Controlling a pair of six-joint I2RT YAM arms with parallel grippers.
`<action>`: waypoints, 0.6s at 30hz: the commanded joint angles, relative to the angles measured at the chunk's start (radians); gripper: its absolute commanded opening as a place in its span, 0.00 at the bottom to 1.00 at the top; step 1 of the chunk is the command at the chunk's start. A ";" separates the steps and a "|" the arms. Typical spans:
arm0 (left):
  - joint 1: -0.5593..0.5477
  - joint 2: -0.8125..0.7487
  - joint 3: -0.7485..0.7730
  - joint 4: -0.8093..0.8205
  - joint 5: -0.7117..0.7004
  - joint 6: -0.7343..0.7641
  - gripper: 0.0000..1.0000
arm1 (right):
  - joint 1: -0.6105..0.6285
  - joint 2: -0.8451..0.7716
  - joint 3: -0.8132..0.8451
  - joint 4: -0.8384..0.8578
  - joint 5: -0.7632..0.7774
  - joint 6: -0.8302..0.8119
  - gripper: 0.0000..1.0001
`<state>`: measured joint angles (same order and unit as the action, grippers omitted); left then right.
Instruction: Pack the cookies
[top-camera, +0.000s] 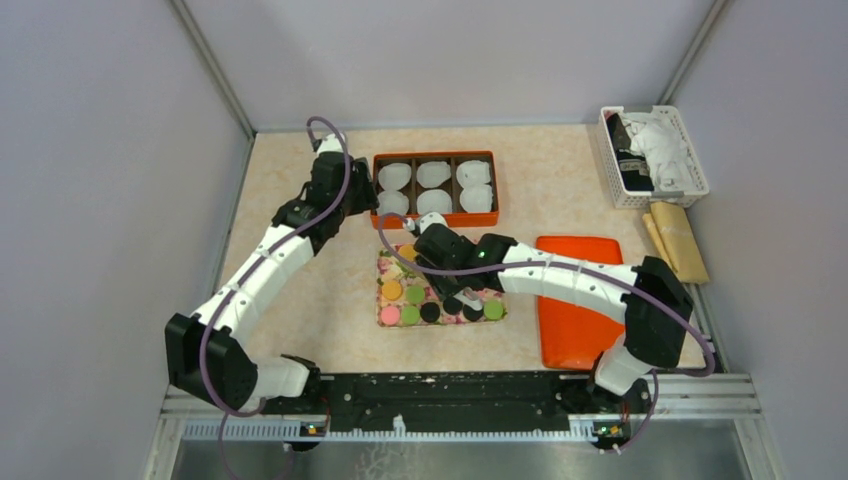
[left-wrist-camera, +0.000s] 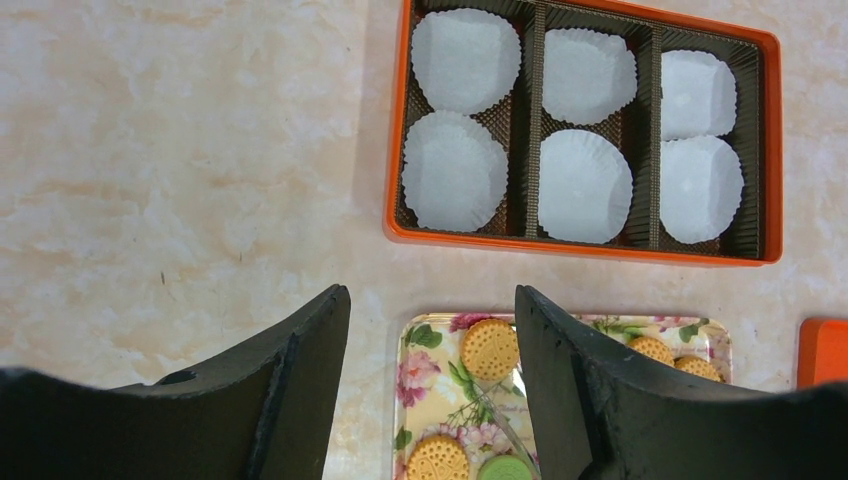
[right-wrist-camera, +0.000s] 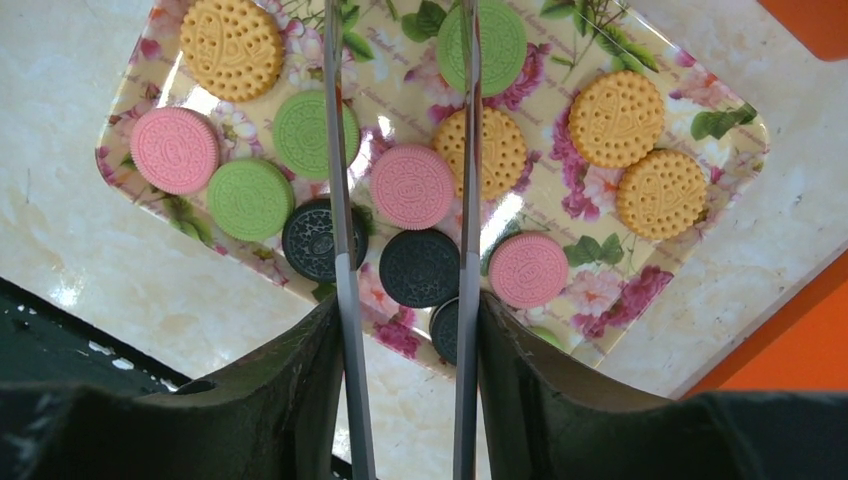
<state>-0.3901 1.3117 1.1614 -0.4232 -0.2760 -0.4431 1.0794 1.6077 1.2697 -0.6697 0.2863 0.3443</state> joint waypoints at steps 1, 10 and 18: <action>-0.004 -0.032 -0.018 0.042 -0.024 0.014 0.69 | 0.013 0.011 0.007 0.069 0.004 0.012 0.46; -0.004 -0.036 -0.019 0.045 -0.016 0.016 0.69 | 0.014 0.095 0.058 0.075 0.033 0.013 0.46; -0.003 -0.035 -0.023 0.046 -0.008 0.017 0.69 | 0.014 0.118 0.085 0.049 0.078 0.016 0.34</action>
<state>-0.3908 1.3109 1.1496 -0.4183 -0.2817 -0.4416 1.0801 1.7359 1.2800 -0.6266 0.3023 0.3447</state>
